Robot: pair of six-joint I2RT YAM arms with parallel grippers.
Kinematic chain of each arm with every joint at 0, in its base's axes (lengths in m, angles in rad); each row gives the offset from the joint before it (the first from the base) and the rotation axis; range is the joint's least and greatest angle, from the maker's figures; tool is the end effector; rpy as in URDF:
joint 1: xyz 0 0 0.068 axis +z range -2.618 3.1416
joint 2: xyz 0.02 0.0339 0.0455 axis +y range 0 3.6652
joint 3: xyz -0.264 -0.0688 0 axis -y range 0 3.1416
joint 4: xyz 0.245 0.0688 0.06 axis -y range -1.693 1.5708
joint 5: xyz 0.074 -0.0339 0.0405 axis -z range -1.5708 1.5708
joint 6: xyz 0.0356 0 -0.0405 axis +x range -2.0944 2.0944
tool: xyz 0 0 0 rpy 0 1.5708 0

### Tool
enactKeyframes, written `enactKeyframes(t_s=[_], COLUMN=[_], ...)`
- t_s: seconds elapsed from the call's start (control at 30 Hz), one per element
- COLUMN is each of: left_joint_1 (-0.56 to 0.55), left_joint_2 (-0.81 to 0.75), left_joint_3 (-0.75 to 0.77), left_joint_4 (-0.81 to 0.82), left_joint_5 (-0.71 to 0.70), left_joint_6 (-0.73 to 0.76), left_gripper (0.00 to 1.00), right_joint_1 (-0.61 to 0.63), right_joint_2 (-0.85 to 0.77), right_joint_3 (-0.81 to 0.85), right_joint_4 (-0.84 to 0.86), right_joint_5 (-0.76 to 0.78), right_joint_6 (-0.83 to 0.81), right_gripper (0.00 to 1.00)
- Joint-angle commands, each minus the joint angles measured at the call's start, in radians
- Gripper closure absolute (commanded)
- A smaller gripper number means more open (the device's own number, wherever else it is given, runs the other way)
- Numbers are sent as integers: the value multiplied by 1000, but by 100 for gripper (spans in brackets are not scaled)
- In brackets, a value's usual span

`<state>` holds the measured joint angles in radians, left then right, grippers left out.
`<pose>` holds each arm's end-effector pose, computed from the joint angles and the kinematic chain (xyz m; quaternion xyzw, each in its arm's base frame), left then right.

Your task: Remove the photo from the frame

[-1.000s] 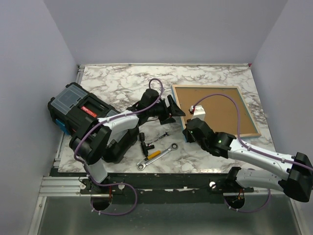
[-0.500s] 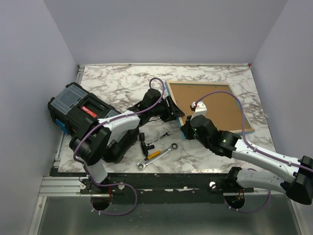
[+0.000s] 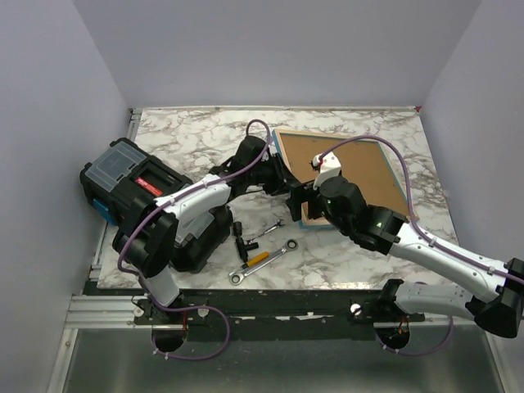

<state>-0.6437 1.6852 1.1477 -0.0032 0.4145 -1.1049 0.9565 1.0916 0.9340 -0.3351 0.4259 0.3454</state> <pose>0.2975 -0.2411 0.2470 -0.0960 0.8523 -0.4846 0.1719 0.1523 0.1904 0.3182 -0.1489 0.8326 0.1597 0.5090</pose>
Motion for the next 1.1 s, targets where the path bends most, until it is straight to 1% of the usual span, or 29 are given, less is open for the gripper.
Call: enactKeyframes(t_s=[0.0,0.1,0.2,0.27,0.4,0.5,0.6,0.73,0.8,0.87,0.93,1.0,1.07], left_joint_1=[42,82,130,163,233,277,290,292,295,296,296,298,299], left_joint_2=[-38,-45,-31,-21,-36,-50,-32,-26,-29,-33,-40,-51,-53], left_joint_3=[129,188,275,307,322,306,319,312,311,305,299,290,300], left_joint_4=[-179,-293,-439,-482,-537,-525,-517,-514,-514,-518,-524,-529,-543], left_joint_5=[90,117,124,159,202,220,265,300,294,279,280,272,270], left_joint_6=[142,169,223,248,269,251,240,209,203,191,183,174,168], left_gripper=[100,100,100,100,100,100,100,100,100,100,100,100,100], right_joint_1=[4,5,11,19,27,40,74,165,190,194,195,194,194], right_joint_2=[-5,33,25,6,6,37,69,137,174,209,246,275,304], right_joint_3=[53,102,92,80,52,28,3,9,-4,-37,-75,-109,-126], right_joint_4=[-93,-188,-175,-151,-93,-53,10,64,110,195,293,416,502], right_joint_5=[33,7,-36,-44,-62,-50,-23,116,213,417,577,629,667], right_joint_6=[-110,-152,-226,-275,-351,-396,-420,-453,-466,-481,-536,-622,-693], right_gripper=[7,3,0,0,0,0,0,0,0,0,0,0,0])
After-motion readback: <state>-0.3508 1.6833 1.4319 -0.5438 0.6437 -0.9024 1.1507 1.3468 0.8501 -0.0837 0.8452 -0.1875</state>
